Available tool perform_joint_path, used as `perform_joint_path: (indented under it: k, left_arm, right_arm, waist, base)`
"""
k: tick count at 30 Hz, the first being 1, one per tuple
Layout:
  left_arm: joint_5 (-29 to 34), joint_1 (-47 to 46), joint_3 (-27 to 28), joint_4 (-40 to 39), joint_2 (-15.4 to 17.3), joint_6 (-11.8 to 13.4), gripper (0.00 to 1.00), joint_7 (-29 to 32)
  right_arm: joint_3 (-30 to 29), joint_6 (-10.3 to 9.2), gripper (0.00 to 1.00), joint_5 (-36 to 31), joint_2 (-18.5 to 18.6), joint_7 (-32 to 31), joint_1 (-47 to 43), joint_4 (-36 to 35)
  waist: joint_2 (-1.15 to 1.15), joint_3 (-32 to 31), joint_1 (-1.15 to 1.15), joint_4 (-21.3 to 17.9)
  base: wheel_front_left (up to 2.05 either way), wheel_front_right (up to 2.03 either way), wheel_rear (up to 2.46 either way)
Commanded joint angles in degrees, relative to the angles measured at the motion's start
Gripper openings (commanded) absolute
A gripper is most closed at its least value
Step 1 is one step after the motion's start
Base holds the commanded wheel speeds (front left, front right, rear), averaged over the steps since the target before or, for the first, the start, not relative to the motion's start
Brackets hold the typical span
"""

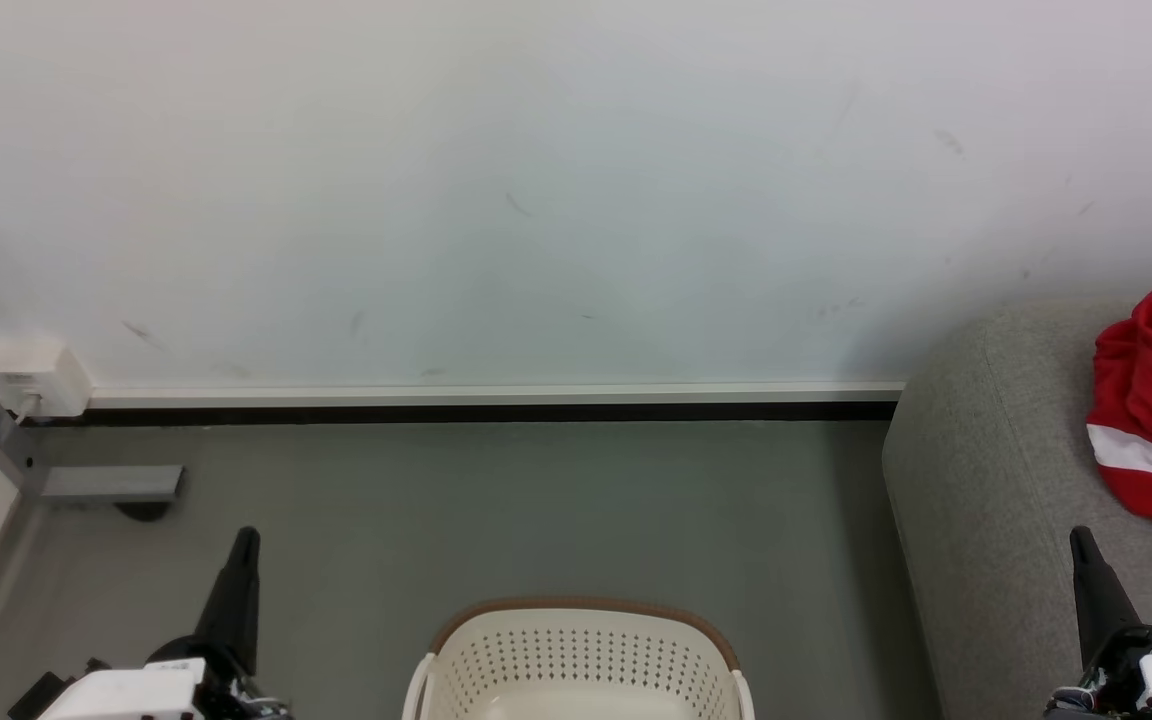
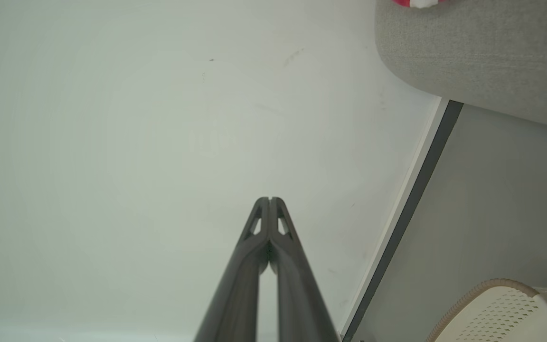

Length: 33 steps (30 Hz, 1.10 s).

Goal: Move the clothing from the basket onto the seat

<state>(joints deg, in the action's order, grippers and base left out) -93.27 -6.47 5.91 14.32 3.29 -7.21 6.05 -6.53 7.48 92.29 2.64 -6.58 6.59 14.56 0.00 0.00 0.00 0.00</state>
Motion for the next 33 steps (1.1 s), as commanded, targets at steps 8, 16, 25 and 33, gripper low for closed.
perform_joint_path:
  k: [8, 16, 25, 33]
  left_arm:
    - [0.73, -0.38, 0.28, -0.09, 0.09, -0.33, 0.00, 0.24]
    - [0.76, -0.38, 0.31, -0.08, 0.07, -0.34, 0.00, 0.27]
    - [0.80, -0.39, 0.34, -0.08, 0.05, -0.34, 0.00, 0.27]
    - [0.79, -0.39, 0.36, -0.07, 0.04, -0.34, 0.00, 0.31]
  right_arm:
    - [-0.23, 0.02, 0.00, 0.08, 0.45, -0.24, 0.38, -0.27]
    - [-0.23, 0.02, 0.00, 0.09, 0.45, -0.24, 0.38, -0.27]
    - [-0.23, 0.02, 0.00, 0.09, 0.45, -0.24, 0.38, -0.27]
    - [-0.23, 0.02, 0.00, 0.09, 0.45, -0.23, 0.38, -0.27]
  waist:
    - [0.00, 0.00, 0.00, 0.00]
    - [0.00, 0.00, 0.00, 0.00]
    - [0.00, 0.00, 0.00, 0.00]
    - [0.00, 0.00, 0.00, 0.00]
  base:
    - [0.00, 0.00, 0.00]
    - [0.00, 0.00, 0.00]
    - [0.00, 0.00, 0.00]
    - [0.00, 0.00, 0.00]
